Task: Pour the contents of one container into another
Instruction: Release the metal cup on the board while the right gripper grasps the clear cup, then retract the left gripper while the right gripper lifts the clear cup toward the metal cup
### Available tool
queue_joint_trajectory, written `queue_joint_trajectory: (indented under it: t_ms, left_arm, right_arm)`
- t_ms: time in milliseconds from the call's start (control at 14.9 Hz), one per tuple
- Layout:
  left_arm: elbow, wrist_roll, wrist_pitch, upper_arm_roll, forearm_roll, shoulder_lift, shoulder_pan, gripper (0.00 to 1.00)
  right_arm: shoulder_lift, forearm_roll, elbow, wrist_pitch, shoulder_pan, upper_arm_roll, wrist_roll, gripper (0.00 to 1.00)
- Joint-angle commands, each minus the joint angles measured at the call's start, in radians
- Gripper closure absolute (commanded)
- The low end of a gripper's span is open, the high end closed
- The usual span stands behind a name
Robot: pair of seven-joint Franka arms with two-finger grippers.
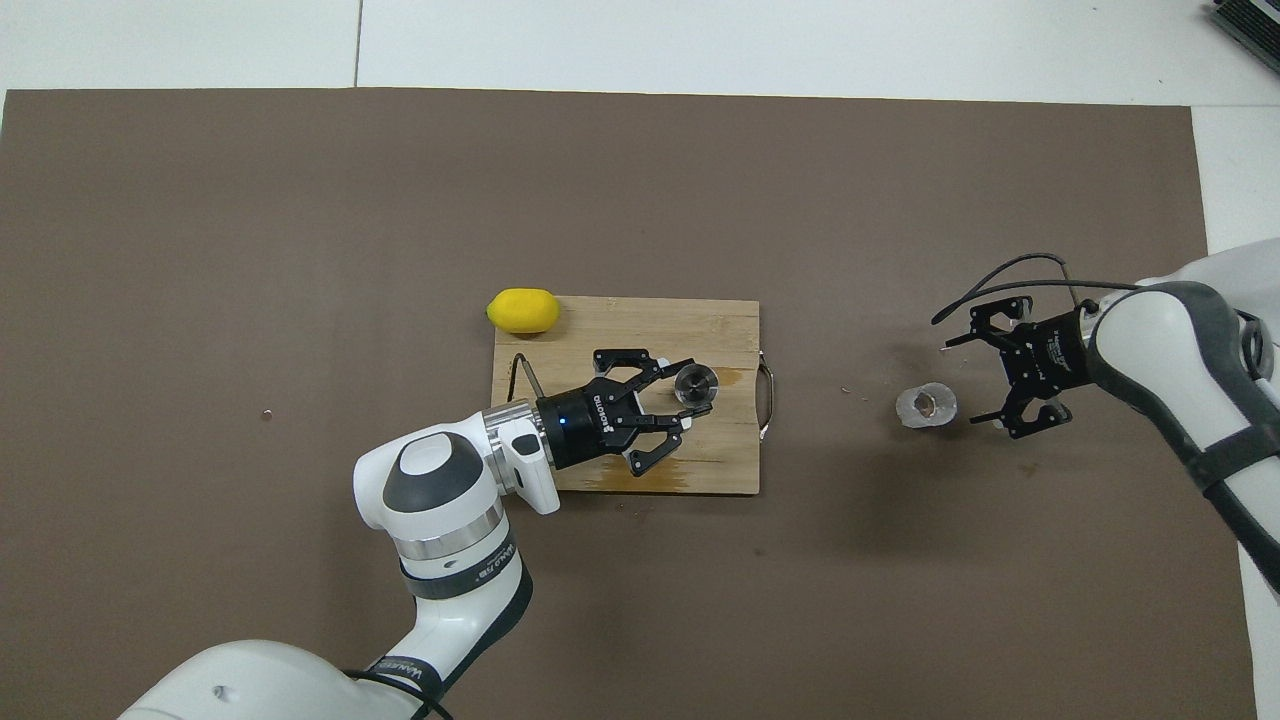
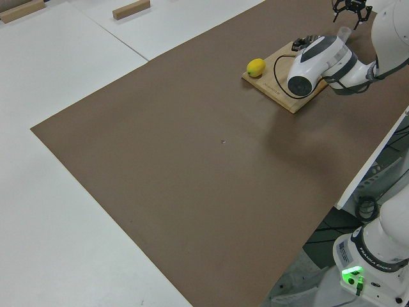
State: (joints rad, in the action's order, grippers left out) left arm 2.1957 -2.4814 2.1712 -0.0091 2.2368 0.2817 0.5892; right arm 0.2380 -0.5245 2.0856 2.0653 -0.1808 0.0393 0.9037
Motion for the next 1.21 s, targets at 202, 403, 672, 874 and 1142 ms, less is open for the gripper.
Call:
queue_joint_trajectory:
  t_ms: [202,403,672,874,1142]
  left_arm:
    - [0.009,-0.010,-0.014,0.008,0.015,-0.001,-0.049,0.00]
    - [0.056,-0.004,-0.083,0.008,-0.053,-0.019,-0.119,0.00]
    - [0.107,0.009,-0.203,0.008,-0.279,-0.045,-0.273,0.00]
    - [0.140,0.009,-0.276,0.014,-0.457,-0.062,-0.397,0.00]
    - [0.139,0.013,-0.373,0.017,-0.717,-0.070,-0.578,0.00]
  right_arm:
    - [-0.020,-0.066,0.080,0.053,0.015,0.010,-0.043,0.01]
    - [-0.022,-0.066,0.082,0.053,0.018,0.010,-0.046,0.09]
    - [-0.023,-0.066,0.079,0.029,0.032,0.008,-0.043,0.67]
    - [-0.071,-0.066,0.074,0.026,0.032,0.008,-0.014,1.00]
    - [-0.114,-0.065,0.057,0.032,0.099,0.008,0.098,1.00]
